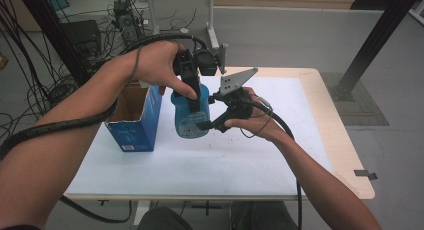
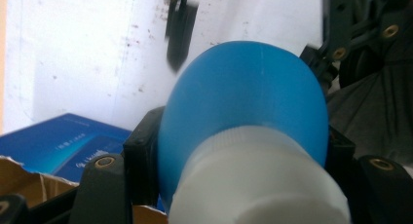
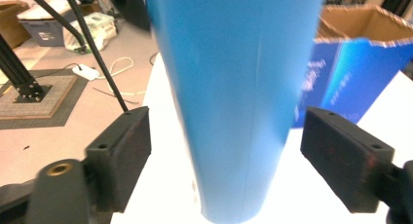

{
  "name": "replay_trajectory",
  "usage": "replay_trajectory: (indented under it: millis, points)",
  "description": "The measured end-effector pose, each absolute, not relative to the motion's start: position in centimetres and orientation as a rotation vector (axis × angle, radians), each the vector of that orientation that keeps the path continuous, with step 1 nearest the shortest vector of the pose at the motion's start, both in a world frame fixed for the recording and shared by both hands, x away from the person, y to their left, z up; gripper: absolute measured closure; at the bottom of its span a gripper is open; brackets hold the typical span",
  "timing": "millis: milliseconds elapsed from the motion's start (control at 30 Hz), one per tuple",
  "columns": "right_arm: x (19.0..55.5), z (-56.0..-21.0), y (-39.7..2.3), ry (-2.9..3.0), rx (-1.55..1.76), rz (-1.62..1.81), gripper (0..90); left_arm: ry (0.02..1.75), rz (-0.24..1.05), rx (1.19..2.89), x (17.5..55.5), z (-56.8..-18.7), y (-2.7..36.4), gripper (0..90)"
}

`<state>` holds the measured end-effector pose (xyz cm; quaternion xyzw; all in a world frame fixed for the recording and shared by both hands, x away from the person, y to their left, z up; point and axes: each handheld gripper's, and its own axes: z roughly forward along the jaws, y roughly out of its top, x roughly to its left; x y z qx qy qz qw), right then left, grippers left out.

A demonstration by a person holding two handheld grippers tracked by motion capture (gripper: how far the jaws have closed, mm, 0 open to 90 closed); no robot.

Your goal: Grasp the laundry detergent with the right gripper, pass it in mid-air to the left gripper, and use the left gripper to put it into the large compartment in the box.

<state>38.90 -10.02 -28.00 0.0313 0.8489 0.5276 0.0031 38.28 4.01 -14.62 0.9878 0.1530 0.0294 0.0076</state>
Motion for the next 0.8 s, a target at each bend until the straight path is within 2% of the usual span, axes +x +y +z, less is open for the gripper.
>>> replay_trajectory:
  millis: [100, 567, 800]
  points:
    - [38.9, -27.8, -10.9, 2.682, 0.155, 1.615, 12.7, 0.561, 0.07, 3.074, 38.6, -14.0, 4.4, 36.9]
    - [38.4, -24.4, -18.3, 2.802, 0.328, 1.242, 9.5, 0.995, 0.136, 2.926, 40.1, -8.5, 7.9, 36.8]
    - [38.0, -22.8, -21.0, 2.84, 0.377, 1.083, 9.5, 1.331, 0.158, 2.819, 41.1, -5.4, 10.2, 36.7]
